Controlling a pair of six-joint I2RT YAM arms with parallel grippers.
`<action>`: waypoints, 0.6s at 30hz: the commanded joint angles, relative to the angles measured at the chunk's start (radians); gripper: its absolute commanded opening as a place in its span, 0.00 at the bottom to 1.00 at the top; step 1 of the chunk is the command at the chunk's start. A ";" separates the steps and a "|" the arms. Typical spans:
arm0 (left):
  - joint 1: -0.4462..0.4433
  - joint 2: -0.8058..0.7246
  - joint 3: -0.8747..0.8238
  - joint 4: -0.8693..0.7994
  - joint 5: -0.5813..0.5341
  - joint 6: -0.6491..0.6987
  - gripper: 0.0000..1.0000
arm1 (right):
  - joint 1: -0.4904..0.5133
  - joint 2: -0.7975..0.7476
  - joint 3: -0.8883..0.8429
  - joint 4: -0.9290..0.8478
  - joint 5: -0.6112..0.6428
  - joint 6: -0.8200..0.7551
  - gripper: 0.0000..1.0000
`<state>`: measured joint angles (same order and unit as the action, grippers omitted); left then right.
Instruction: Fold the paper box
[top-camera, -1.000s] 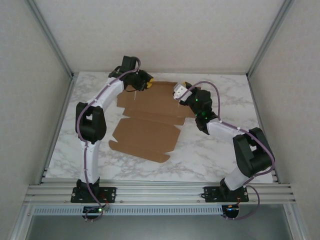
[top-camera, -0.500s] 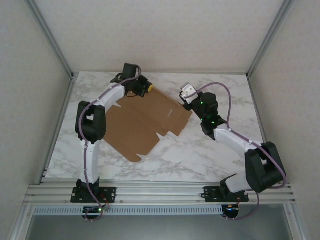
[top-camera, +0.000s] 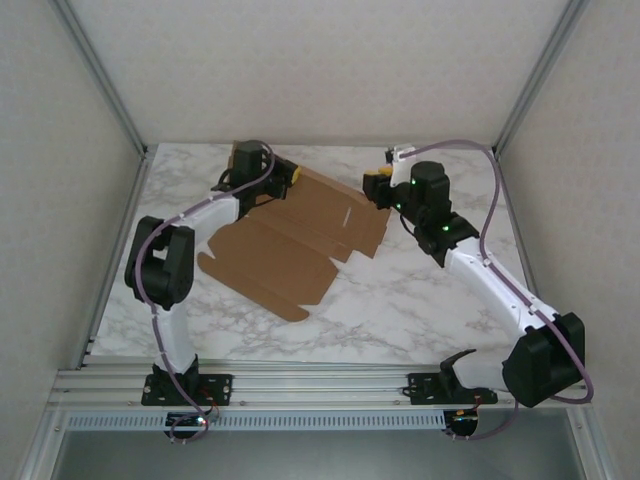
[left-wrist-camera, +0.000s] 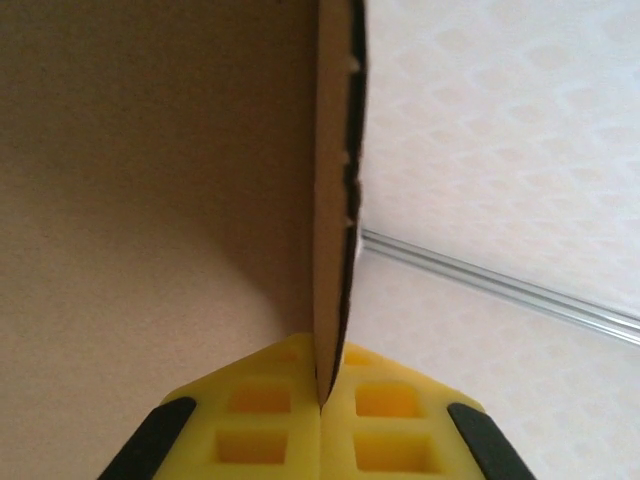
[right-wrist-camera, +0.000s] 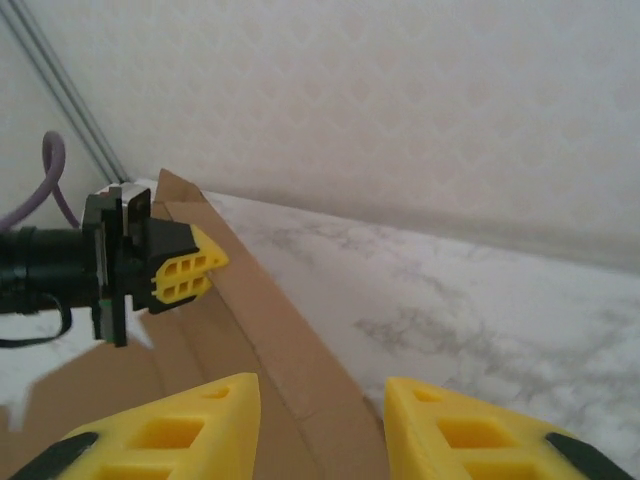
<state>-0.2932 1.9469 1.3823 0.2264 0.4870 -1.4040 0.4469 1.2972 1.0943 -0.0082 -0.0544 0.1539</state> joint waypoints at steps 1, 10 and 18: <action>-0.005 -0.041 -0.048 0.210 -0.018 -0.051 0.00 | -0.055 0.051 0.074 -0.252 -0.022 0.277 0.39; -0.014 -0.055 -0.103 0.286 -0.002 -0.021 0.00 | -0.158 0.259 0.208 -0.309 -0.419 0.706 0.57; -0.014 -0.056 -0.113 0.291 0.009 -0.024 0.00 | -0.155 0.328 0.208 -0.205 -0.461 0.829 0.60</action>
<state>-0.2996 1.9339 1.2758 0.4610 0.4786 -1.4254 0.2886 1.6020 1.2751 -0.2611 -0.4709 0.9001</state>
